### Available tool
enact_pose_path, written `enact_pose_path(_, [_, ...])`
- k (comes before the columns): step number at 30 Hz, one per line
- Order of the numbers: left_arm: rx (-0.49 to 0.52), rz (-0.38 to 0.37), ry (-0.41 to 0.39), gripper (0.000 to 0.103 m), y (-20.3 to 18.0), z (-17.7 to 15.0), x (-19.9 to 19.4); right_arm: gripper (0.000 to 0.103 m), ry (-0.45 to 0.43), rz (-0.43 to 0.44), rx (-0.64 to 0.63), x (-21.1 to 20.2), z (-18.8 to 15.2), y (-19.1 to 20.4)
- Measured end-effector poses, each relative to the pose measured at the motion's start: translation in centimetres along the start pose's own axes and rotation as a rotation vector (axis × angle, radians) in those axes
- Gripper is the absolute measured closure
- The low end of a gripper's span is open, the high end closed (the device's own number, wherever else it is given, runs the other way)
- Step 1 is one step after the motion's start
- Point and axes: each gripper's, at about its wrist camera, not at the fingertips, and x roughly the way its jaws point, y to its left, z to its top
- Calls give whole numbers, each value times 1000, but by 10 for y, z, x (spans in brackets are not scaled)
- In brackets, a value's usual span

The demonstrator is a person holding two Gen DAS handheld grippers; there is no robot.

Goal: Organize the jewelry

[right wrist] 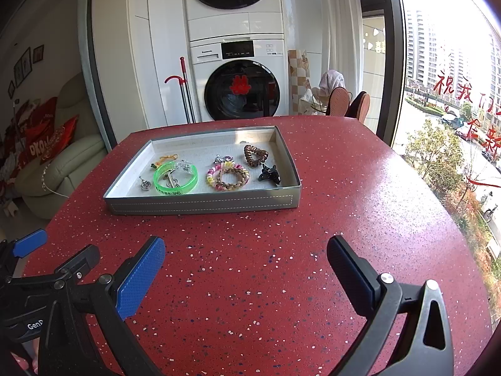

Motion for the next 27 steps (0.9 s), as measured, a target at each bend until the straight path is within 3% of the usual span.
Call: enact_pose_path(27, [0,2,5,0,-1,-2,0,0,1,0,0,0,0,-1])
